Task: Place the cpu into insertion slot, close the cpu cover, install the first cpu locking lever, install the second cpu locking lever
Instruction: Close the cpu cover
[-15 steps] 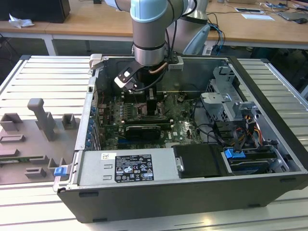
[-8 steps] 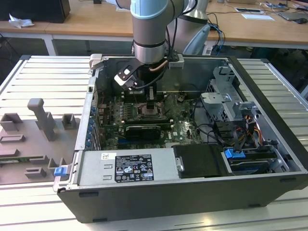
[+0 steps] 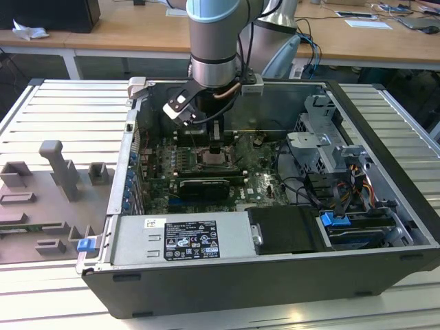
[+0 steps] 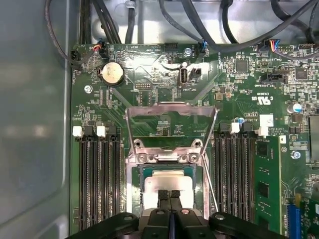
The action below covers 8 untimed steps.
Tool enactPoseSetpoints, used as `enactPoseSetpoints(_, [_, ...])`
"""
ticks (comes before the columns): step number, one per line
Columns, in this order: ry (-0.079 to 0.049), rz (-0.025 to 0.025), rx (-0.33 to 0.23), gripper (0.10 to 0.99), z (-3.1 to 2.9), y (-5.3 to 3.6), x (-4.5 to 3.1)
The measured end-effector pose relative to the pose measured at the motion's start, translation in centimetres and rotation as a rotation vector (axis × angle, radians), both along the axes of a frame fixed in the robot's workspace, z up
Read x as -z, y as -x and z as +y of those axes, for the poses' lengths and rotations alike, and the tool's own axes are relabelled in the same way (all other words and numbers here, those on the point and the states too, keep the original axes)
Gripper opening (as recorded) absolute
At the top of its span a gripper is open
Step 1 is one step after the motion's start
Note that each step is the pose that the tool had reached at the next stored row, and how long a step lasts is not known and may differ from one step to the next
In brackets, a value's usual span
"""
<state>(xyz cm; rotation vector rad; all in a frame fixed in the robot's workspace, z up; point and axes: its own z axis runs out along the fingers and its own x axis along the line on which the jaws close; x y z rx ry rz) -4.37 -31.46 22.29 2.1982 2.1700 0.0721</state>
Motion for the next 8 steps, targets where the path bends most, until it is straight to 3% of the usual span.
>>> enactPoseSetpoints(4, [-0.001,0.0005,0.0,0.106,0.0,0.0,-1.37])
enactPoseSetpoints(8, [-0.001,0.0057,0.0,0.106,0.0,0.0,-2.31])
